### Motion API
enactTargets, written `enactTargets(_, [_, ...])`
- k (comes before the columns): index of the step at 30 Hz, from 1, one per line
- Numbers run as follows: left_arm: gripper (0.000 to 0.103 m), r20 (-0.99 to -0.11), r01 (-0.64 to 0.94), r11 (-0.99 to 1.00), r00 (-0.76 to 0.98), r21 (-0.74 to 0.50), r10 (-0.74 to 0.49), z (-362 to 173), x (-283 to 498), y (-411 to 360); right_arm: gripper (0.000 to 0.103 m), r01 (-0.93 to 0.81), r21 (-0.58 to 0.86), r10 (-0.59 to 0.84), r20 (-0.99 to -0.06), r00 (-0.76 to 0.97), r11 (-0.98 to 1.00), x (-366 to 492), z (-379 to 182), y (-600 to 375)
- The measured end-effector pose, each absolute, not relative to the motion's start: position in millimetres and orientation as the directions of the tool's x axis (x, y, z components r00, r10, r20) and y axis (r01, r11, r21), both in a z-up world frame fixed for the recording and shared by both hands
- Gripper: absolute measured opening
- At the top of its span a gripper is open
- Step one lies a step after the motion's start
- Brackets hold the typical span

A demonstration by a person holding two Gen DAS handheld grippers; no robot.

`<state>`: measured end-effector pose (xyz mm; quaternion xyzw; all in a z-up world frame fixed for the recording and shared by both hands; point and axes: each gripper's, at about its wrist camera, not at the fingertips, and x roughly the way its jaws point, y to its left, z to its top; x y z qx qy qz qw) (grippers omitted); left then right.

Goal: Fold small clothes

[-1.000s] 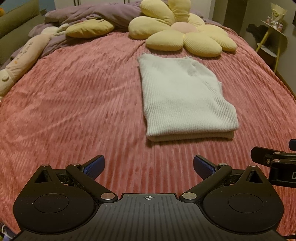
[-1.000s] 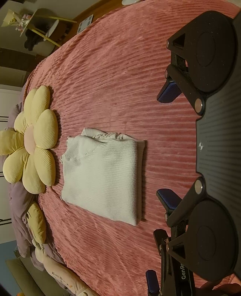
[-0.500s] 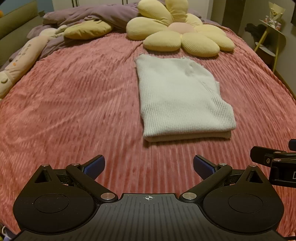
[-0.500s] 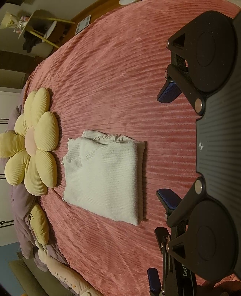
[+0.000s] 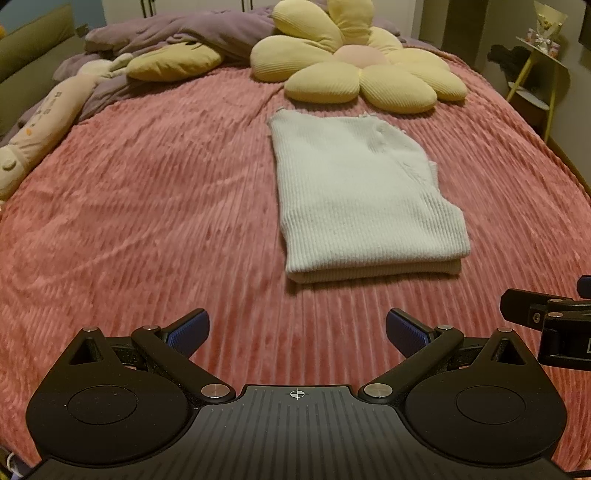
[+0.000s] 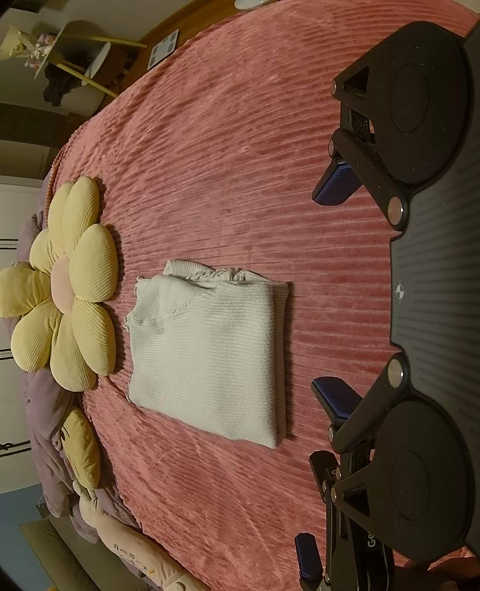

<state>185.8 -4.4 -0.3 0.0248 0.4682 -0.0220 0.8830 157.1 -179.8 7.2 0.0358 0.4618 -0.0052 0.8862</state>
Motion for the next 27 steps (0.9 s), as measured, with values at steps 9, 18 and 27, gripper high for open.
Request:
enactTargets(9, [0.103, -0.827, 0.063, 0.998, 0.563, 0.026, -0.014, 0.5, 184.7, -3.7, 0.099, 0.039, 0.056, 0.024, -0.819, 0.573, 0.998, 156.4, 7.9, -179.3])
enactTargets(18, [0.103, -0.828, 0.067, 0.997, 0.561, 0.029, -0.014, 1.5, 184.7, -4.4, 0.099, 0.038, 0.055, 0.023, -0.818, 0.575, 0.998, 156.3, 8.8, -179.4])
enactTargets(27, [0.103, -0.826, 0.067, 0.997, 0.564, 0.031, -0.012, 0.1, 185.8, -5.2, 0.099, 0.037, 0.055, 0.024, -0.818, 0.574, 0.998, 156.5, 8.8, -178.8])
